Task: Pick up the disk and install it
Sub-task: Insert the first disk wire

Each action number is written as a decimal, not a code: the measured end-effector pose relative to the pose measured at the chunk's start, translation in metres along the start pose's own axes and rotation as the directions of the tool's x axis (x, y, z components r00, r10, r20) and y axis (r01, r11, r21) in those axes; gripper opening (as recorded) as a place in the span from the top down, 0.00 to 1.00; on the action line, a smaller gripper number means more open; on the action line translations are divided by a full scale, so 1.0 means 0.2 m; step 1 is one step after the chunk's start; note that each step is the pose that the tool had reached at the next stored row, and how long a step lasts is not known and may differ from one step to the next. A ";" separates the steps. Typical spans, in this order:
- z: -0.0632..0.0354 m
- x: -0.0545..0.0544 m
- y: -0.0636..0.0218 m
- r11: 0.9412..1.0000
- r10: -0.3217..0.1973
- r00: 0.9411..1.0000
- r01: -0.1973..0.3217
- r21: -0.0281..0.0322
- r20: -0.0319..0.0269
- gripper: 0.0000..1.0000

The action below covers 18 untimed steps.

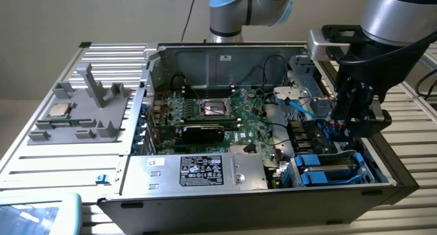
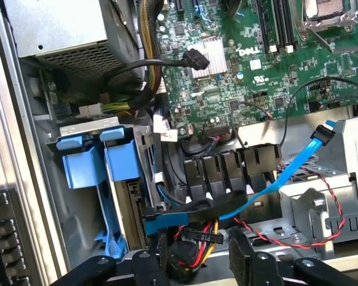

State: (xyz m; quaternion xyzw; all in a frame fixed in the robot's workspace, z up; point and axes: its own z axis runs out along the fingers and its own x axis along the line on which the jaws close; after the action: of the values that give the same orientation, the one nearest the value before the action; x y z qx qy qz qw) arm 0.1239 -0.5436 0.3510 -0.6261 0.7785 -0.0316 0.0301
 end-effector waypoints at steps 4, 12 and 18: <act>0.006 -0.01 0.024 1.000 0.008 1.000 -0.008 0.010 0.002 0.46; 0.023 -0.01 0.049 0.999 0.045 0.999 -0.045 0.028 0.005 0.46; 0.026 -0.01 0.058 0.996 0.089 0.996 -0.089 0.029 0.002 0.46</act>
State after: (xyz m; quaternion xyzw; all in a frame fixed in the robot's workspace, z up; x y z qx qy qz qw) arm 0.1135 -0.5387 0.3449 -0.5905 0.8050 -0.0411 0.0409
